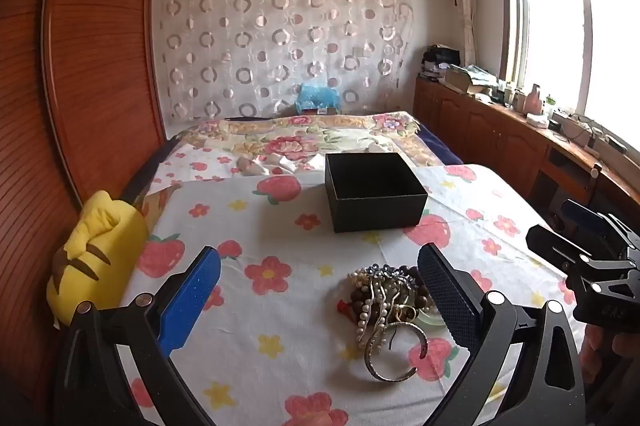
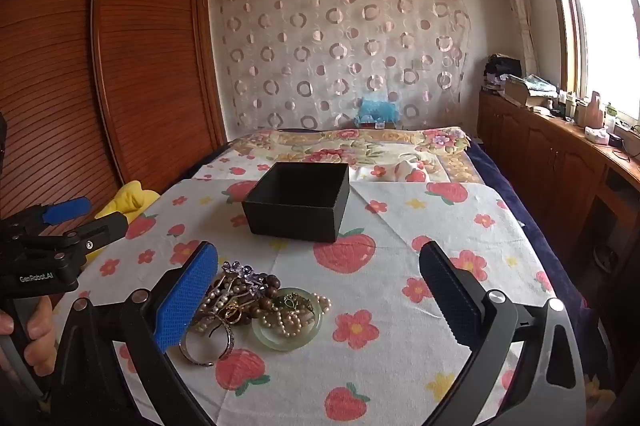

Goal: Organize jewelry

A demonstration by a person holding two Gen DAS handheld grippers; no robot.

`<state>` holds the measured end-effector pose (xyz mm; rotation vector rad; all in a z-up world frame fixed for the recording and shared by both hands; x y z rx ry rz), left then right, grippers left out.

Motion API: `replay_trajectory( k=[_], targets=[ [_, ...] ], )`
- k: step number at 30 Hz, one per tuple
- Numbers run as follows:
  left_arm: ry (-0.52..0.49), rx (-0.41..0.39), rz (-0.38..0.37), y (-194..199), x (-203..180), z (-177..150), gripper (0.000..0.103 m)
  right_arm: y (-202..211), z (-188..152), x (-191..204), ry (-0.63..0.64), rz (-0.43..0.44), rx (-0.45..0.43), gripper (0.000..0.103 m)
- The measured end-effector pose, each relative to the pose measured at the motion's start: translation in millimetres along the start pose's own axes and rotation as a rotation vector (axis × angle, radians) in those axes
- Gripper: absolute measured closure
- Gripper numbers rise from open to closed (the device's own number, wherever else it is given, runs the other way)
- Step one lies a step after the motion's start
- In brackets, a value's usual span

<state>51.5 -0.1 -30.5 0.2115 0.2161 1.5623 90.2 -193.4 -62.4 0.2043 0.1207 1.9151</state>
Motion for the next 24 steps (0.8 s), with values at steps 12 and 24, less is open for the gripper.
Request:
replay_trajectory(
  k=[12, 24],
  targets=[
    [0.004, -0.005, -0.002, -0.7, 1.1, 0.7, 0.008, -0.5, 0.8, 0.7, -0.001, 0.003, 0.001, 0.002],
    [0.005, -0.014, -0.005, 3.9, -3.1, 12.2, 0.008, -0.2, 1.1, 0.5, 0.000, 0.001, -0.001, 0.002]
  ],
)
Point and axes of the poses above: each gripper's, at about its wrist camera, not at the fingertips, and y roughly against the way its jaws point, x to its left, z to its top, the point moved 6 cm from there along -y, roughly the way its jaws point, and after that the axes turned 15 degrees about -x, right-handed, at the moved point
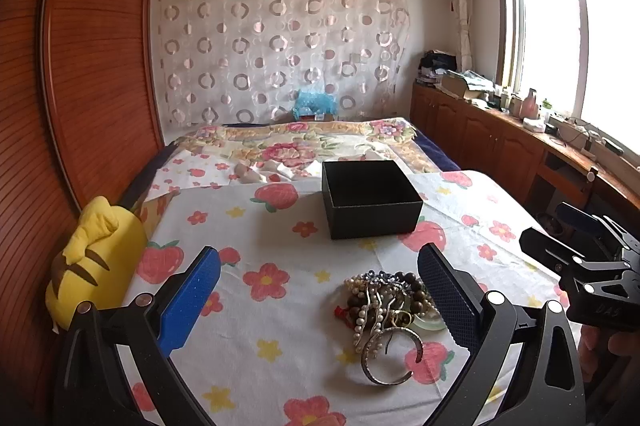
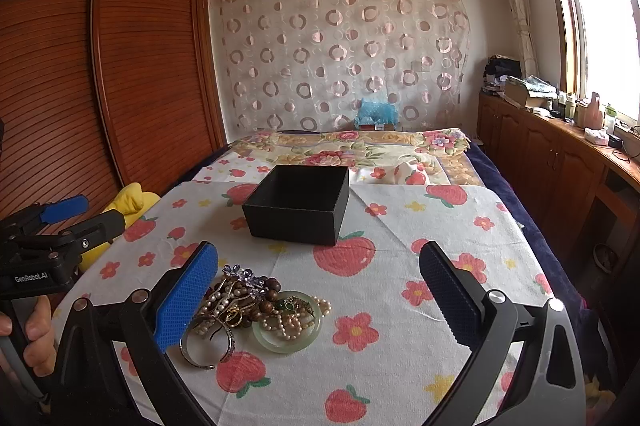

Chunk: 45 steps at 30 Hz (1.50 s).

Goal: Organize jewelry

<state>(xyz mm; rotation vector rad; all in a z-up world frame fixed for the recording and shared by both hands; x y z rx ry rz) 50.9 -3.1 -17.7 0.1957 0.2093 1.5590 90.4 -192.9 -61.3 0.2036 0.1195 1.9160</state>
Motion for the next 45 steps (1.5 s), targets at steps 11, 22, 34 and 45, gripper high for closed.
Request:
replay_trajectory(
  k=[11, 22, 34, 45],
  targets=[
    [0.000, -0.017, -0.004, 1.8, -3.7, 5.0, 0.008, 0.4, 0.4, 0.3, -0.001, 0.001, -0.001, 0.002],
    [0.003, -0.023, -0.005, 3.3, -4.0, 5.9, 0.008, 1.3, 0.5, 0.4, -0.001, 0.001, -0.002, 0.002],
    [0.002, -0.024, -0.005, 4.3, -4.4, 4.5, 0.008, 1.6, 0.2, 0.2, -0.003, 0.001, -0.003, 0.002],
    [0.002, -0.025, -0.005, 4.1, -4.2, 4.4, 0.008, 1.6, 0.0, 0.0, -0.003, 0.001, -0.005, 0.002]
  ],
)
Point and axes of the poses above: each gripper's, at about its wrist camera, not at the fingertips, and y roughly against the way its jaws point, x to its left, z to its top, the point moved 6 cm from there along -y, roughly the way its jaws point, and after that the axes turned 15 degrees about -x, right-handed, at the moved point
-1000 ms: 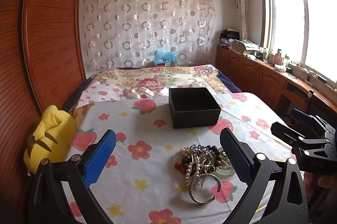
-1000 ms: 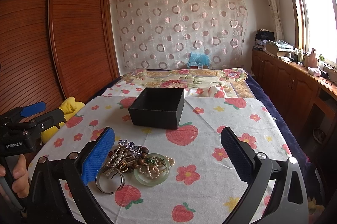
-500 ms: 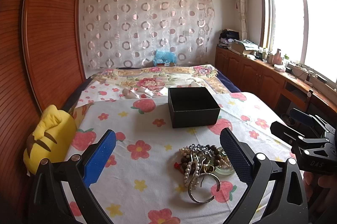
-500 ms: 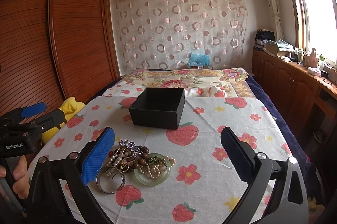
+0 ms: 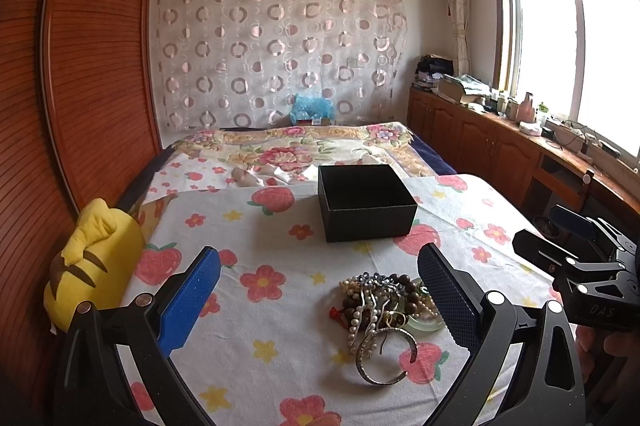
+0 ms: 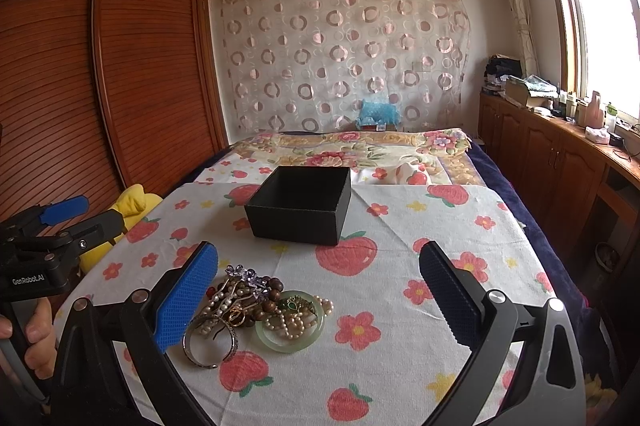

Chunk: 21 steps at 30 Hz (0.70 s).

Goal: Organize jewelry

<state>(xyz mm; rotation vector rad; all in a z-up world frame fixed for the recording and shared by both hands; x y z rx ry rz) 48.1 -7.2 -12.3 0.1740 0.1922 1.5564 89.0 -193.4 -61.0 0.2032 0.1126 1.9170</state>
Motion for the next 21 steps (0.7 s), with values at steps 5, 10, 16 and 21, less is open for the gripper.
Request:
replay_trajectory(
  k=[5, 10, 16, 21],
  targets=[
    [0.000, 0.000, 0.000, 0.1, -0.3, 0.7, 0.008, 0.0, 0.0, 0.2, -0.001, 0.001, 0.001, 0.002],
    [0.000, 0.000, 0.000, 0.3, -0.2, 0.5, 0.008, 0.0, -1.2, 0.1, 0.000, 0.000, 0.000, 0.002],
    [0.001, 0.005, 0.000, 1.4, -1.2, 0.2, 0.008, -0.3, -3.3, -0.4, -0.003, 0.003, 0.003, 0.002],
    [-0.004, 0.031, -0.003, 0.2, -6.8, -7.4, 0.008, -3.2, -4.8, -3.6, -0.004, 0.010, 0.023, 0.002]
  ],
)
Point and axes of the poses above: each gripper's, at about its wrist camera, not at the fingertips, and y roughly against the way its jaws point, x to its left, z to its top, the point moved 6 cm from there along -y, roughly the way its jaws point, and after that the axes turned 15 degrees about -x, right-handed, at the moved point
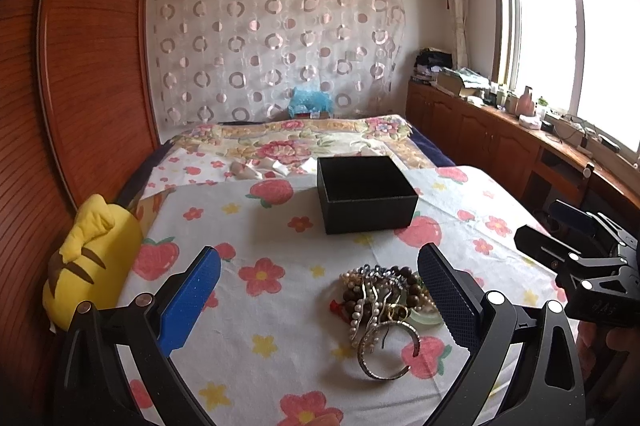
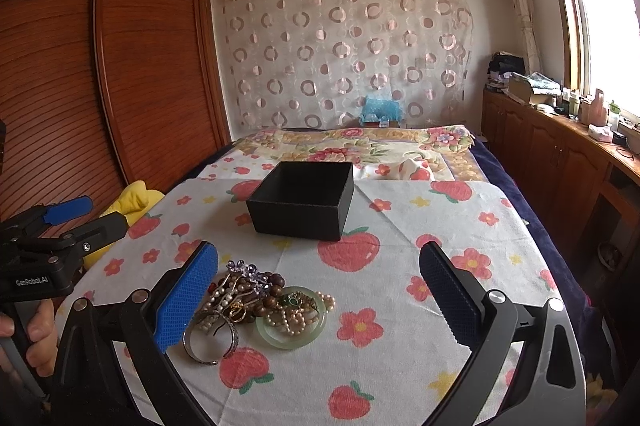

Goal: Organize jewelry

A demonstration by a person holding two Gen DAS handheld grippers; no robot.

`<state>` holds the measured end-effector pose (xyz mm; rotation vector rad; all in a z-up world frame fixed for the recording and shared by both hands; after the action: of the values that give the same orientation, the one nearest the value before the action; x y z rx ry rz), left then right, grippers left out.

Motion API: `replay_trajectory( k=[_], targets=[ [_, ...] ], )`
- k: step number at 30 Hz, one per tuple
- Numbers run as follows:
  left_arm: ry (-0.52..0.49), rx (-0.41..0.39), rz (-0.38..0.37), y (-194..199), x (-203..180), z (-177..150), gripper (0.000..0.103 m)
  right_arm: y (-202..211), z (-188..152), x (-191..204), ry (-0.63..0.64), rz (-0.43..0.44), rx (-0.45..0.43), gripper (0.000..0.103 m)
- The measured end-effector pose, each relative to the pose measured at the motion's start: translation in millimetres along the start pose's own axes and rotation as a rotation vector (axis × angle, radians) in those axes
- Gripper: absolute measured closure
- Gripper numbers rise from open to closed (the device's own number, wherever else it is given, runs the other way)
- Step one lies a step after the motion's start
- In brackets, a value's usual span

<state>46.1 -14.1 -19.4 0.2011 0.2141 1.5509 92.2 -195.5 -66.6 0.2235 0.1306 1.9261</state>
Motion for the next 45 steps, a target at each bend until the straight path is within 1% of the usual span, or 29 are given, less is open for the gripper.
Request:
replay_trajectory(
  k=[3, 4, 8, 17, 21, 24, 26, 27, 28, 31, 32, 34, 35, 37, 38, 40, 41, 43, 45],
  targets=[
    [0.005, 0.019, -0.002, -3.5, 2.7, -7.0, 0.008, -5.4, -4.6, 1.4, 0.008, 0.005, 0.008, 0.002],
    [0.006, 0.024, -0.002, -4.1, 3.2, -9.1, 0.008, -2.0, -3.4, 11.6, 0.009, 0.010, 0.009, 0.002],
    [0.009, 0.047, -0.011, -8.2, 10.5, -18.9, 0.008, -3.1, -8.0, 9.6, 0.021, 0.013, 0.017, 0.002],
    [0.017, 0.173, -0.042, -30.8, 21.6, -58.7, 0.008, -9.4, -35.3, 1.9, 0.039, 0.021, 0.077, 0.002],
    [0.011, 0.210, -0.053, -37.6, 22.4, -72.0, 0.008, -10.9, -44.0, -2.7, 0.041, 0.029, 0.097, 0.002],
    [0.008, 0.233, -0.083, -41.5, 19.2, -80.0, 0.008, -12.0, -48.8, -3.2, 0.047, 0.034, 0.110, 0.004],
    [0.007, 0.256, -0.109, -44.3, 15.5, -85.6, 0.015, -13.8, -54.1, -3.5, 0.051, 0.038, 0.124, 0.006],
    [0.006, 0.270, -0.121, -46.4, 13.6, -88.8, 0.021, -14.4, -55.6, -3.5, 0.052, 0.039, 0.129, 0.006],
    [0.005, 0.281, -0.131, -47.1, 11.1, -91.0, 0.023, -15.5, -58.2, -3.7, 0.054, 0.040, 0.136, 0.007],
    [0.003, 0.306, -0.167, -49.1, 3.0, -98.5, 0.041, -17.3, -64.0, -3.8, 0.060, 0.047, 0.154, 0.008],
    [0.000, 0.312, -0.175, -49.5, 0.3, -100.5, 0.044, -17.8, -65.6, -4.0, 0.062, 0.048, 0.158, 0.008],
    [-0.007, 0.321, -0.194, -50.6, -4.6, -103.3, 0.054, -18.2, -68.0, -3.9, 0.064, 0.052, 0.166, 0.008],
    [-0.010, 0.325, -0.202, -50.8, -6.6, -105.0, 0.056, -18.7, -69.4, -4.0, 0.066, 0.053, 0.170, 0.008],
    [-0.006, 0.337, -0.219, -51.6, -10.2, -108.0, 0.064, -19.5, -71.1, -4.4, 0.067, 0.053, 0.177, 0.008],
    [-0.002, 0.343, -0.225, -52.3, -11.1, -109.4, 0.067, -19.6, -71.4, -4.2, 0.067, 0.054, 0.179, 0.008],
    [0.005, 0.353, -0.235, -53.3, -12.4, -112.6, 0.077, -19.9, -71.6, -3.3, 0.068, 0.055, 0.180, 0.008],
    [0.009, 0.358, -0.238, -53.8, -12.5, -114.3, 0.078, -19.8, -71.7, -3.3, 0.068, 0.056, 0.182, 0.008],
    [0.018, 0.364, -0.253, -53.6, -13.6, -117.4, 0.093, -20.2, -73.3, -1.5, 0.070, 0.062, 0.187, 0.008],
    [0.014, 0.366, -0.257, -53.1, -13.9, -118.1, 0.099, -21.0, -74.9, 1.3, 0.073, 0.068, 0.194, 0.008]
  ],
)
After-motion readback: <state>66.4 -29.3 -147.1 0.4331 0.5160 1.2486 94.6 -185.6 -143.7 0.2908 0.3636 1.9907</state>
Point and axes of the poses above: each gripper's, at about its wrist camera, not at the fingertips, and y roughly against the way its jaws point, x to its left, z to its top, the point moved 6 cm from there along -y, roughly the way its jaws point, and after that the axes turned 15 degrees about -x, right-handed, at the moved point
